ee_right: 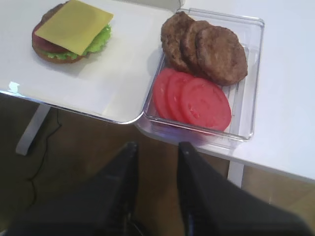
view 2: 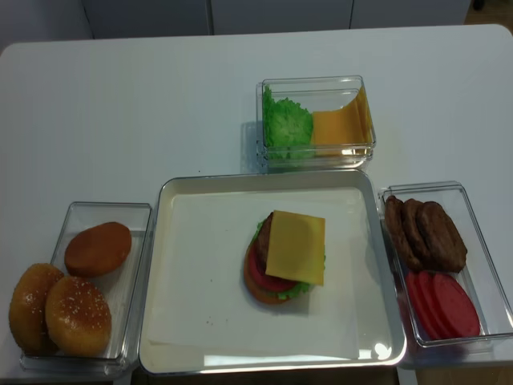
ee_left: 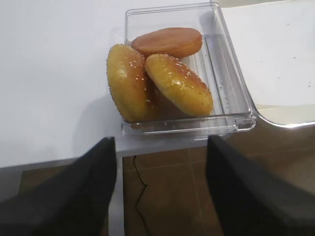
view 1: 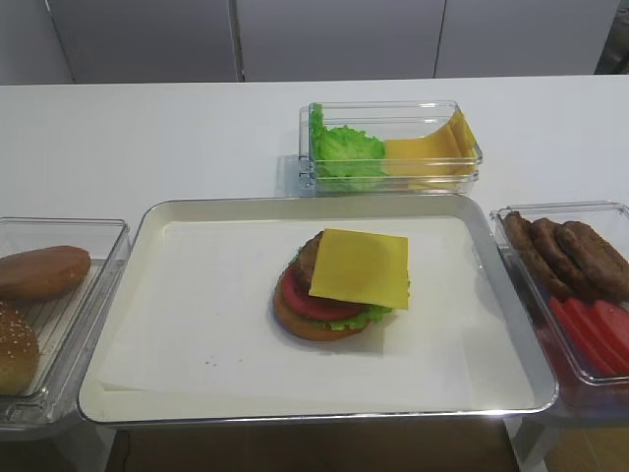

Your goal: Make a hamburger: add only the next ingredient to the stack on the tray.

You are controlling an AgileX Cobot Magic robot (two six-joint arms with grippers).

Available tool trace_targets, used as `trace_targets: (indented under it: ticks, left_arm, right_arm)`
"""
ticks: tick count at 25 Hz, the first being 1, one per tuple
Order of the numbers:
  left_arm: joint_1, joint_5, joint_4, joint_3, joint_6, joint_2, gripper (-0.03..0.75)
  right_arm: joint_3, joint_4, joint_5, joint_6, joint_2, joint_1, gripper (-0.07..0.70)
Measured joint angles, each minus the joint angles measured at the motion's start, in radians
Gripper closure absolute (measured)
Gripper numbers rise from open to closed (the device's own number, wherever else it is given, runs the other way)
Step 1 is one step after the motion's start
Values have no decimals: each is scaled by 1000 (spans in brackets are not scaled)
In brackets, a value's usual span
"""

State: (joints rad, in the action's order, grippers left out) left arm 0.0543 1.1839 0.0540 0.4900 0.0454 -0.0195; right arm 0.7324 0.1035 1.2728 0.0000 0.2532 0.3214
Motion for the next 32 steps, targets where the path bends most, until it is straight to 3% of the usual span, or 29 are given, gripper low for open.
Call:
trace_targets:
  ticks: [10,16,20,32]
  left_arm:
    - [0,0,0,0,0,0,287]
    - [0,0,0,0,0,0,287]
    - [0,0,0,0,0,0,287]
    - [0,0,0,0,0,0,287]
  right_arm:
    - [-104,-35,9,22,-224,0,281]
    - [-187,-52,-85,0,-235,0,202]
    - [-239,-70,-126,0,-236,0,190]
    - [-254,-72,-134,0,-236,0,190]
